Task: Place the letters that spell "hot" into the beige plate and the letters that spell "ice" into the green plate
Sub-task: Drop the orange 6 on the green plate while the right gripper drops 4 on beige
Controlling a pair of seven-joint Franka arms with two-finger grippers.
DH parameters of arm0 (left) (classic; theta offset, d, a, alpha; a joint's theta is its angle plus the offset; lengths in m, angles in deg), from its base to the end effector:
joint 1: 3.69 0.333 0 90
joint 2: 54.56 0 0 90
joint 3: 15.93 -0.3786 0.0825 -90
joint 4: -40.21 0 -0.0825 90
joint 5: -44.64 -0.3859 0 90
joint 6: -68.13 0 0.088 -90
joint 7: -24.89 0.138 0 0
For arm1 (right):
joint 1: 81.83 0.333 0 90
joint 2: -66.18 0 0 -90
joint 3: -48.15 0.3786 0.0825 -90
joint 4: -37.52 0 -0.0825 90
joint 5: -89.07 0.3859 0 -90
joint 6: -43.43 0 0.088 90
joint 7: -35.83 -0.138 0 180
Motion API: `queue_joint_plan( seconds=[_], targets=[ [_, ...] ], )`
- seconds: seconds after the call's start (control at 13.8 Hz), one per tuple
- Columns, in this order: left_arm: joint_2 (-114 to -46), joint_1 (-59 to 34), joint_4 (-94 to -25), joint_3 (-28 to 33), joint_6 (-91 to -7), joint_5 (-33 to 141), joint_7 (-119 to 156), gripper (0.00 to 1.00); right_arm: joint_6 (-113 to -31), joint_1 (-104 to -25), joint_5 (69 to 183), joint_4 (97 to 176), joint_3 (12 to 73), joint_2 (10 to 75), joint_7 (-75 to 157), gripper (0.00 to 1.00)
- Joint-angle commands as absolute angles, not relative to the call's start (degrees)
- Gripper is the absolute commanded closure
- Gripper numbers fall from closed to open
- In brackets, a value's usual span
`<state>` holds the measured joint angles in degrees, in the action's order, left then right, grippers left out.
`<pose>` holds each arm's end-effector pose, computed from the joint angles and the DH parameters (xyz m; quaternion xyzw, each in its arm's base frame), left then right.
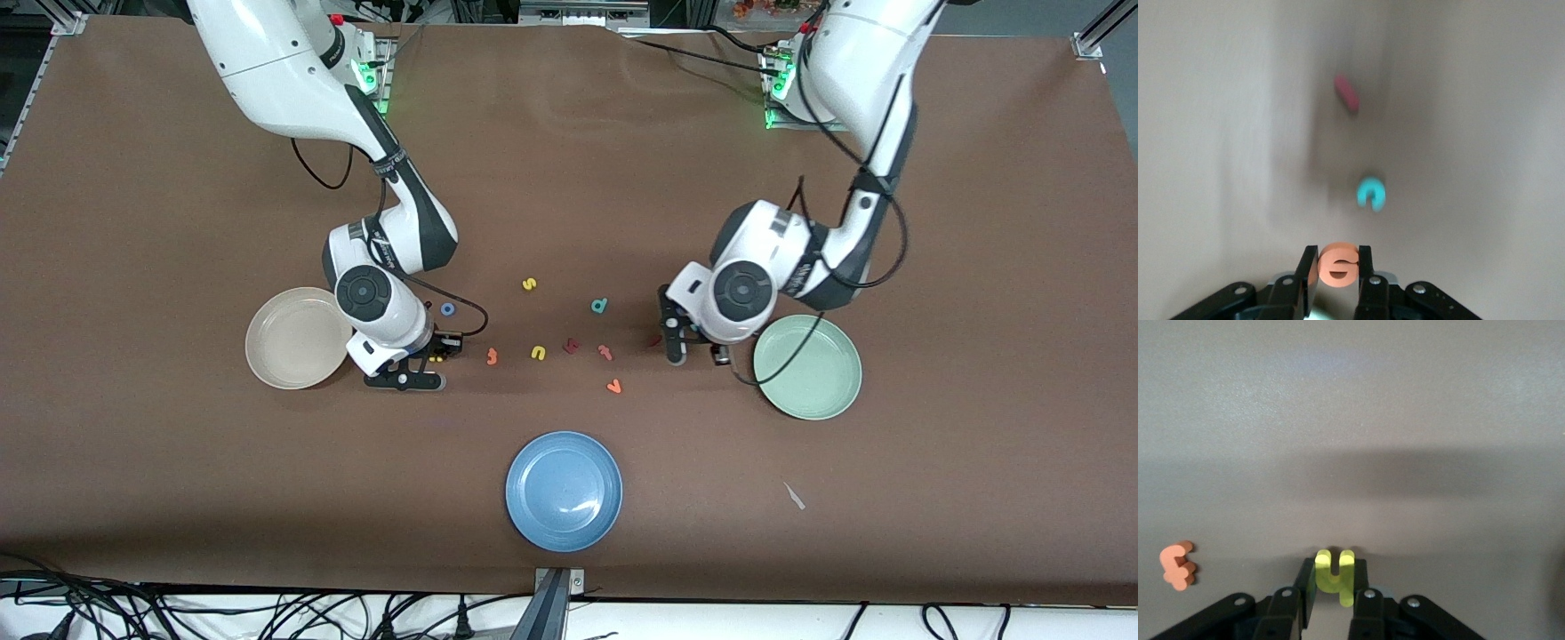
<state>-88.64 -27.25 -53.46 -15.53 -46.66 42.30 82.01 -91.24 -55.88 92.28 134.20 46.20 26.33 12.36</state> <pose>0.6331 -0.2768 0.2752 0.7483 -0.6535 -0.1125 0.0174 0.6510 0.2953 0.2069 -0.9998 0.0116 0.0180 0.0015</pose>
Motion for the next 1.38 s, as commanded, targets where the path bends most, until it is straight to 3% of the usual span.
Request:
queue_joint_plan(
  seconds=[0.0, 0.51, 0.65, 0.72, 0.8, 0.94, 1.01, 1.16, 1.3],
  targets=[
    [-87.08, -22.95, -54.71, -15.14, -44.72, 40.59, 88.23, 1.0, -87.1, -57.13, 92.94, 133.4, 45.34, 28.02, 17.45, 0.83],
    [-91.29, -15.64, -55.16, -15.14, -48.14, 34.19, 93.18, 1.0, -85.85, -57.4, 93.11, 142.35, 37.62, 36.45, 32.29, 0.83],
    [-92.52, -15.56, -55.59, -15.14, -50.24, 34.09, 92.57, 0.93, -86.91, -57.4, 93.2, 147.01, 34.72, 39.79, 38.27, 0.83],
    [-93.05, -15.56, -55.68, -15.05, -50.43, 34.09, 92.48, 0.78, -87.96, -57.4, 93.2, 149.38, 33.14, 41.03, 41.25, 0.83],
    [-93.06, -15.56, -55.59, -15.05, -50.52, 34.09, 92.39, 0.45, -89.36, -57.48, 94.24, 151.4, 31.73, 42.0, 44.41, 0.83],
    [-92.53, -15.47, -55.68, -15.05, -50.26, 34.62, 92.39, 0.0, -92.7, -57.57, 99.67, 153.96, 29.44, 41.92, 52.14, 0.81],
    [-92.44, -15.47, -55.59, -14.96, -49.99, 34.7, 92.3, 0.0, -94.02, -58.18, 102.66, 154.58, 29.08, 41.48, 56.1, 0.73],
    [-91.48, -15.38, -55.16, -14.87, -49.38, 35.32, 91.69, 0.0, -93.51, -59.15, 106.11, 154.32, 29.16, 41.39, 57.37, 0.0],
    [-89.64, -16.17, -54.63, -14.61, -43.7, 38.03, 85.92, 0.0, -91.93, -58.54, 107.0, 153.89, 29.78, 41.92, 53.27, 0.0]
  ],
)
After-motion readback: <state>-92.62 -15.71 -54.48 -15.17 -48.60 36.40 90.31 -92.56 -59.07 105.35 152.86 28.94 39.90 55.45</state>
